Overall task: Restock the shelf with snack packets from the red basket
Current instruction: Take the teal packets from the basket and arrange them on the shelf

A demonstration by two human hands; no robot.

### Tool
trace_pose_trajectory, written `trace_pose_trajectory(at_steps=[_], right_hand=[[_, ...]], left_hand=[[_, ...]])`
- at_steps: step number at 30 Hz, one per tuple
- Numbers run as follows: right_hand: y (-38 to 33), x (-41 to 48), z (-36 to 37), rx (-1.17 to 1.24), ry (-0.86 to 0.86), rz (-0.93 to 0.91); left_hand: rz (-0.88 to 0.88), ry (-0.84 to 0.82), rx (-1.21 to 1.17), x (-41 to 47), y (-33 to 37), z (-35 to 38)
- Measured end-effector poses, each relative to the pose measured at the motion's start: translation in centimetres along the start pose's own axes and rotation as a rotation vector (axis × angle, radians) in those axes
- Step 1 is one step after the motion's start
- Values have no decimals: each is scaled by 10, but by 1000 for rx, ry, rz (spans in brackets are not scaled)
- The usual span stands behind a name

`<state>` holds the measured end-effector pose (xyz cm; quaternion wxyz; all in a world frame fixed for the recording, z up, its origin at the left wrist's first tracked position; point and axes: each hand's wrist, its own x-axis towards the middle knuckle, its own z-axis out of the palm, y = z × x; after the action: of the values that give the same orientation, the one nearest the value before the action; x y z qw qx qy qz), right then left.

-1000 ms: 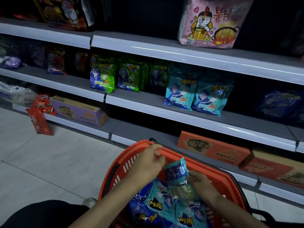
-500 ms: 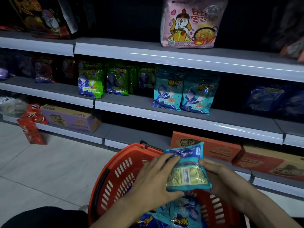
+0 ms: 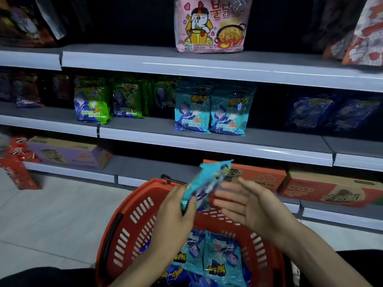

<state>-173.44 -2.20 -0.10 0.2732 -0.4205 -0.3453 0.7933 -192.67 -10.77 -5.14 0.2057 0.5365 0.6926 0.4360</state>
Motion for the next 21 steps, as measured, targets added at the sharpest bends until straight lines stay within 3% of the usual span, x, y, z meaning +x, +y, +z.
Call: trace_pose_trajectory(at_steps=[3,7,15,21], right_hand=[[0,1,-4,-141,96,-77],[3,5,-8,-258,272,-172],[11,8,-11,-374,307,-250],[11,7,-7,-397,190,-298]], left_hand=[[-275,-13,-362,4,2,-4],[-432,-15,-618,5,5,-10],[-471,-70,-695,6,8,-12],[-379,-164,-663,3,21,-15]])
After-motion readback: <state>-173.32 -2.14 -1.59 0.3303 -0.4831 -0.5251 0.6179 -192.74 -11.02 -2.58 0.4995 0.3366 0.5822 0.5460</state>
